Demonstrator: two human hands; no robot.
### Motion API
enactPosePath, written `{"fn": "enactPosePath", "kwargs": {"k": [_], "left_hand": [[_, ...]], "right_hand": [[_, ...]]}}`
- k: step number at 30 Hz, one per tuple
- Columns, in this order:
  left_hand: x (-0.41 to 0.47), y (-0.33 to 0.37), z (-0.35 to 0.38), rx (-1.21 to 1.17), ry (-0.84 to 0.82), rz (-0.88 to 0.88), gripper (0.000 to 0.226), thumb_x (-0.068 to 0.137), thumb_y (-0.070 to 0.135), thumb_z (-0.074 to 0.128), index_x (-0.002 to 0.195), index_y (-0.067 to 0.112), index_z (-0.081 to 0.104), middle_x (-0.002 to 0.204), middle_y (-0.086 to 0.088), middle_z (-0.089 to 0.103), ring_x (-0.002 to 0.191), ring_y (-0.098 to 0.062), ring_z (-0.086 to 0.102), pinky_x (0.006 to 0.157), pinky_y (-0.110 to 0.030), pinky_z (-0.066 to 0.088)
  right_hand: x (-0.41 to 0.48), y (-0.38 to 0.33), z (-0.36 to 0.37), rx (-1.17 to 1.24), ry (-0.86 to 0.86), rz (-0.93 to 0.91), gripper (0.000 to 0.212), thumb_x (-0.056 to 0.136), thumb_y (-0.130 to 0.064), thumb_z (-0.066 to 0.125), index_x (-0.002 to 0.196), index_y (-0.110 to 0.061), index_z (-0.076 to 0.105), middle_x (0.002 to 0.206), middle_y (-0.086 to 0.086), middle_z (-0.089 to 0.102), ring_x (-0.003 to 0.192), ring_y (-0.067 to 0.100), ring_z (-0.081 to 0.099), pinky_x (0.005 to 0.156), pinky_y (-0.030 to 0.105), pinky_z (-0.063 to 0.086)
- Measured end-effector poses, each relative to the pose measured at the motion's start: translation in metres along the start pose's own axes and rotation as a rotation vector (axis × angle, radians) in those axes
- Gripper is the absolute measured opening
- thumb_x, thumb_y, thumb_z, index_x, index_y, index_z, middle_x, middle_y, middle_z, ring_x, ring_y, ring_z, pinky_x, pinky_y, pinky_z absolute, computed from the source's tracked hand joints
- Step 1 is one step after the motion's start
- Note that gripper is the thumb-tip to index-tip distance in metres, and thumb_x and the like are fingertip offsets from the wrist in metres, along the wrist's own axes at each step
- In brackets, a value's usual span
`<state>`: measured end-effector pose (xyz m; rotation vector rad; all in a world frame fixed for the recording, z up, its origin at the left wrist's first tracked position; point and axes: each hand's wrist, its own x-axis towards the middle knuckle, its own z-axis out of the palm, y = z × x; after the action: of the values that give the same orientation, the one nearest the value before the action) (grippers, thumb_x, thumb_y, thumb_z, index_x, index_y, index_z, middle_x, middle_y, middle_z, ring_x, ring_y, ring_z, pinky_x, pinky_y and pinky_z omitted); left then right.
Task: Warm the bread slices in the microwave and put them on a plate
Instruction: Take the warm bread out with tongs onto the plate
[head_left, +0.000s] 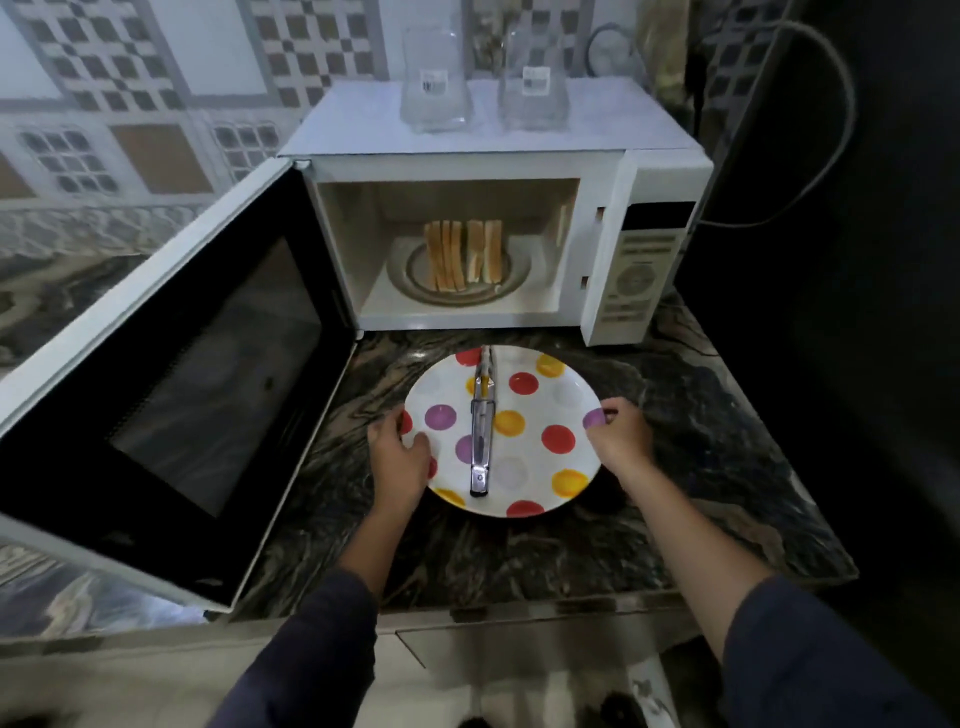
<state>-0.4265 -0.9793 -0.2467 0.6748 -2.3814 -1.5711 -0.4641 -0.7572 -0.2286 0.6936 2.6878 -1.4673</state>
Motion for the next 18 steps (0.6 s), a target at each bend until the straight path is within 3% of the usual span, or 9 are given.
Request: {"fn": "enactPosePath", "kwargs": {"k": [9,14,16,18], "left_hand": [[0.022,-0.004,-0.001,0.126,-0.008,-0.018,0.045,0.083,-0.004,0.050,0.127,0.006,0.052,0.122,-0.016,0.046,0.110,-0.029,0.049,0.089,-0.019,0.032],[0.031,-0.021,-0.002,0.186,-0.035,0.008,0.040,0.077,0.000,0.052,0.115,0.008,0.061,0.110,-0.017,0.057,0.097,-0.028,0.056,0.092,-0.036,0.048],[0.029,-0.019,-0.003,0.184,-0.034,0.019,0.038,0.079,-0.001,0.053,0.116,0.005,0.060,0.112,-0.018,0.053,0.094,-0.021,0.050,0.091,-0.029,0.044],[0.027,-0.017,-0.004,0.180,-0.043,0.033,0.038,0.083,-0.001,0.053,0.121,0.004,0.056,0.114,-0.016,0.047,0.093,-0.017,0.043,0.087,-0.023,0.037]], "right_hand": [[0.032,-0.004,0.016,-0.122,-0.053,-0.100,0.015,0.083,-0.008,0.062,0.097,-0.003,0.063,0.099,0.017,0.068,0.094,0.029,0.062,0.073,0.026,0.043],[0.036,-0.003,0.021,-0.209,-0.058,-0.097,0.020,0.081,-0.007,0.060,0.098,0.002,0.064,0.102,0.020,0.066,0.097,0.033,0.061,0.078,0.031,0.047],[0.035,-0.005,0.024,-0.251,-0.047,-0.080,0.022,0.080,-0.007,0.059,0.100,0.002,0.063,0.107,0.021,0.064,0.101,0.033,0.059,0.080,0.031,0.046],[0.032,-0.012,0.029,-0.369,-0.034,-0.076,0.030,0.079,-0.008,0.059,0.108,0.001,0.059,0.121,0.022,0.054,0.115,0.035,0.048,0.092,0.034,0.042]]}}
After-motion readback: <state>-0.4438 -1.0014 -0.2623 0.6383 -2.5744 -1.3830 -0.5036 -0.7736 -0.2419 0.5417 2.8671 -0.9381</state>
